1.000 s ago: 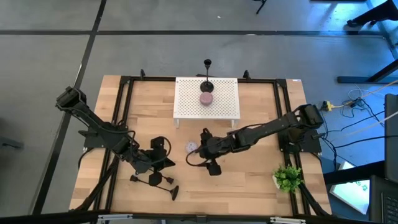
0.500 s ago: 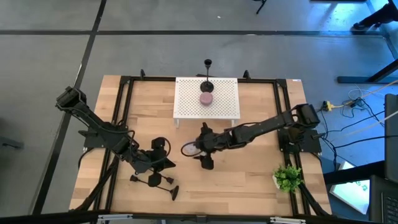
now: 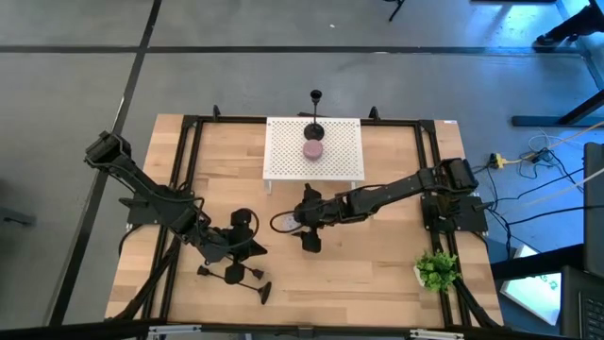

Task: Pick & Place candle stick holders
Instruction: Put the white scented candle on the shelf

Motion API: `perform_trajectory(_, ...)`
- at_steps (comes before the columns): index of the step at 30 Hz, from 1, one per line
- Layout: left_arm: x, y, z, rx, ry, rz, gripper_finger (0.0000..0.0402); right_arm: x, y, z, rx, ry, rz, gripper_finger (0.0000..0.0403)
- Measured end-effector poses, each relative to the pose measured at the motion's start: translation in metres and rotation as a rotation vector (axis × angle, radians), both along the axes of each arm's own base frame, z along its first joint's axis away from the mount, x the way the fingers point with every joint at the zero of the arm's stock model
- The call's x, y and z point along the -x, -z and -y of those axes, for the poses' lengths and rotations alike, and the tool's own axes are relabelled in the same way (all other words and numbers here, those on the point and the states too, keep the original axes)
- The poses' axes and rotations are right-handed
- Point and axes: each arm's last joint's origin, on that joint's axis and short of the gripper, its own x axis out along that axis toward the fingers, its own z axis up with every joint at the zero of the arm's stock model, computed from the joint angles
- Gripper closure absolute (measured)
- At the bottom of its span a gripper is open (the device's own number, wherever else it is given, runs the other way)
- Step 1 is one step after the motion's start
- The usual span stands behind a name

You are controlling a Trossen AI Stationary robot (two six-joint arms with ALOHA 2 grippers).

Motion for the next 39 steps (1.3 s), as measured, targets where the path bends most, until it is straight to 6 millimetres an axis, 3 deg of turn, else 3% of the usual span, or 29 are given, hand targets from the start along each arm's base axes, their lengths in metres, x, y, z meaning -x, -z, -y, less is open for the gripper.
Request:
perform_trajectory(8, -0.001, -0.001, 0.000, 0.006, 0.002, 0.011, 0.0399, -0.005, 0.017, 0.000, 0.049, 0.012, -0.010, 0.0102)
perform_trajectory(22, -0.001, -0.002, 0.001, 0.004, 0.007, 0.018, 0.0398, -0.006, 0.020, 0.001, 0.069, 0.031, -0.011, 0.0101)
perform_trajectory(32, -0.001, -0.002, 0.001, 0.006, 0.007, 0.022, 0.0399, -0.010, 0.039, 0.002, 0.113, 0.087, -0.033, 0.0101)
perform_trajectory(39, -0.001, -0.002, 0.001, 0.001, 0.011, 0.026, 0.0398, -0.011, 0.038, 0.001, 0.106, 0.092, -0.010, 0.0102)
